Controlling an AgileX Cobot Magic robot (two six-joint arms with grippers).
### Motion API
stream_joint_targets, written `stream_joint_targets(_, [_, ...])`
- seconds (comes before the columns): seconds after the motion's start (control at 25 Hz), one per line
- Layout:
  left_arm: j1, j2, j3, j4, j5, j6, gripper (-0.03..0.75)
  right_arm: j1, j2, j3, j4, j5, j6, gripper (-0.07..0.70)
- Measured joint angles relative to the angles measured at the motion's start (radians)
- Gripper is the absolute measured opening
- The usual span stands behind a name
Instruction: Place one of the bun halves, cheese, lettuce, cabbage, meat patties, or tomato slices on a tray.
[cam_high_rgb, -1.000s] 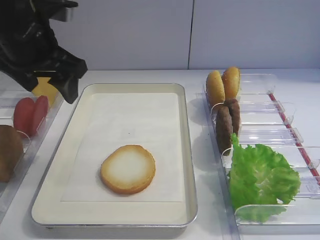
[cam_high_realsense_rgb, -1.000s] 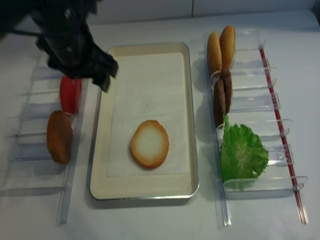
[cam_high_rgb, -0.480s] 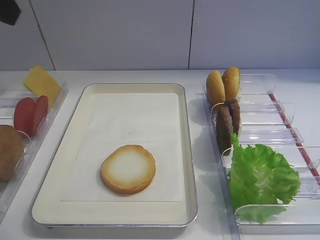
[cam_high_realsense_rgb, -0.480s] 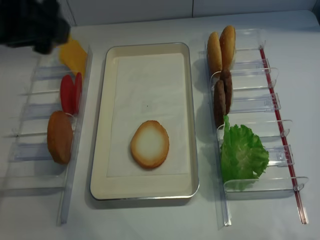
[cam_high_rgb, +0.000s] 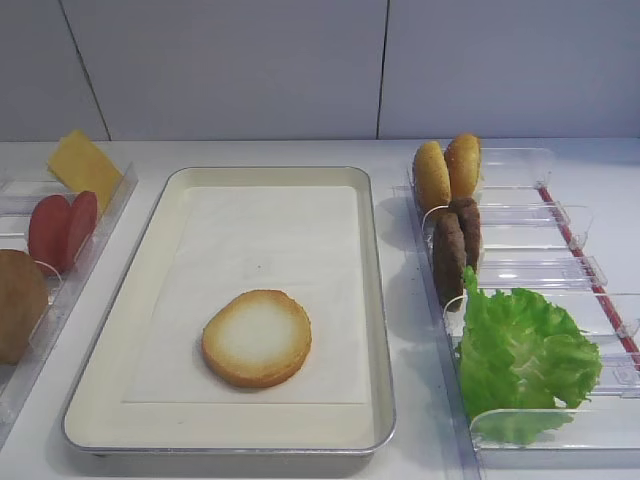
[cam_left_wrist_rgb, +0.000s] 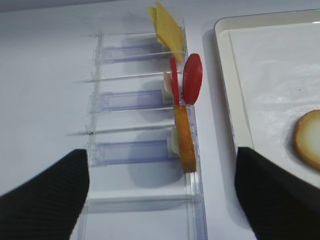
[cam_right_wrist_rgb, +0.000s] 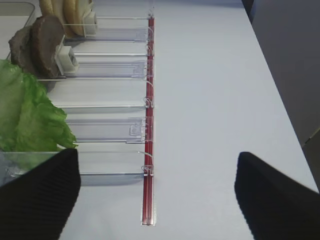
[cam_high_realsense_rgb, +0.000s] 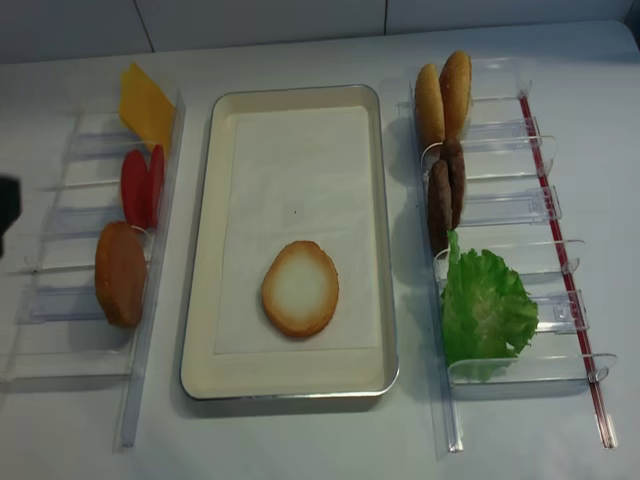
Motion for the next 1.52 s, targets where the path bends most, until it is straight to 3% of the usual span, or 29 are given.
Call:
stream_joint_targets(0.12, [0.050, -0.103, 0.099, -0.050, -0.012, 0.009, 0.574, 0.000, 0.000, 0.000, 0.000, 0.000, 0.000, 0.627])
stream_joint_targets(0.32, [0.063, -0.301, 0.312, -0.105, -0.018, 0.012, 0.573, 0.000, 0.000, 0.000, 0.000, 0.000, 0.000, 0.627])
stream_joint_targets(0.56, [0.063, -0.471, 0.493, -0.107, 0.037, 0.020, 0.573, 0.000, 0.000, 0.000, 0.000, 0.000, 0.000, 0.627])
stream_joint_targets(1.28, [0.063, -0.584, 0.509, -0.125, 0.039, 0.053, 0.573, 0.000, 0.000, 0.000, 0.000, 0.000, 0.000, 0.627])
stream_joint_targets(1.52, [0.063, -0.696, 0.509, -0.125, 0.041, 0.053, 0.573, 0.000, 0.000, 0.000, 0.000, 0.000, 0.000, 0.627])
